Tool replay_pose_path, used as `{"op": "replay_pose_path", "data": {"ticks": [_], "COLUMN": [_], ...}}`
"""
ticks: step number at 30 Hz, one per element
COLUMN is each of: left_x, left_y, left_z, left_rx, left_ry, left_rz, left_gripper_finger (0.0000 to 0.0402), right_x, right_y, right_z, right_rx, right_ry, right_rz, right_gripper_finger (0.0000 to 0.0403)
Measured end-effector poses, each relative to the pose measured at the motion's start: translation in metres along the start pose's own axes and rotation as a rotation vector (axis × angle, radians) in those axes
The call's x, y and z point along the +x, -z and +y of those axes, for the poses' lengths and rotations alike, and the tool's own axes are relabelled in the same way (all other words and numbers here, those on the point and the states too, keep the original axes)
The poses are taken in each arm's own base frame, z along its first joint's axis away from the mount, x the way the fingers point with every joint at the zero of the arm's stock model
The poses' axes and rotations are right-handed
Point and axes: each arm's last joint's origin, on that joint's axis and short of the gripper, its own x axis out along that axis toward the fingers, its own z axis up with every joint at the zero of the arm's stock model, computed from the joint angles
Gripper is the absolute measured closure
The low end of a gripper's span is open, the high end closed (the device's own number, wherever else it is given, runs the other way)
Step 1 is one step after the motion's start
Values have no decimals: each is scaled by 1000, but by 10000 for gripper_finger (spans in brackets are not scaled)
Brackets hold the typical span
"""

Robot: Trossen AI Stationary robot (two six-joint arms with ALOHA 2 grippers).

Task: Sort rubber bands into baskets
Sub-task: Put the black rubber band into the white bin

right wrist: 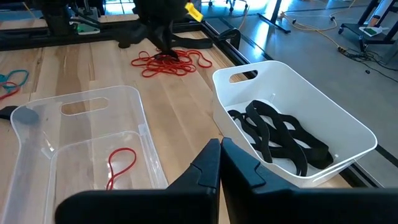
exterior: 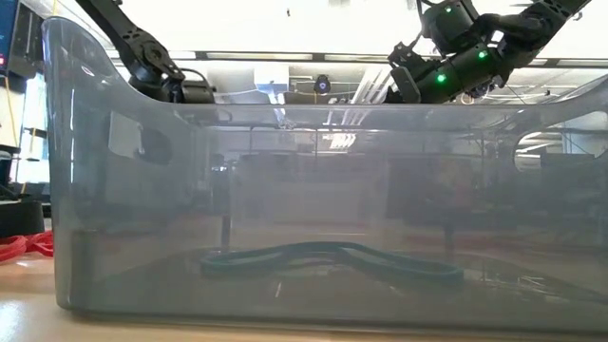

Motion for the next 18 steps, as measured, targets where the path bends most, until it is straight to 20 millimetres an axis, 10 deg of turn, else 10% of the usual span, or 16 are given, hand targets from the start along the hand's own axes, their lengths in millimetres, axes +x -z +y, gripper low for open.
{"op": "replay_pose_path", "data": {"ticks": [11, 18], "left_x": [13, 22], "left_y": [0, -1], "left_z": [2, -2], "left_rx": [40, 93], "left_ry": [-8, 53], "left_rz": [42, 70], "left_gripper_finger": [317, 389], "right_x": [0, 0], "right_y": [0, 0], "right_z": [0, 4], "right_rx": [0, -5], "right_ry": [0, -12], "right_rz": [0, -1], "right_gripper_finger": [403, 403]}}
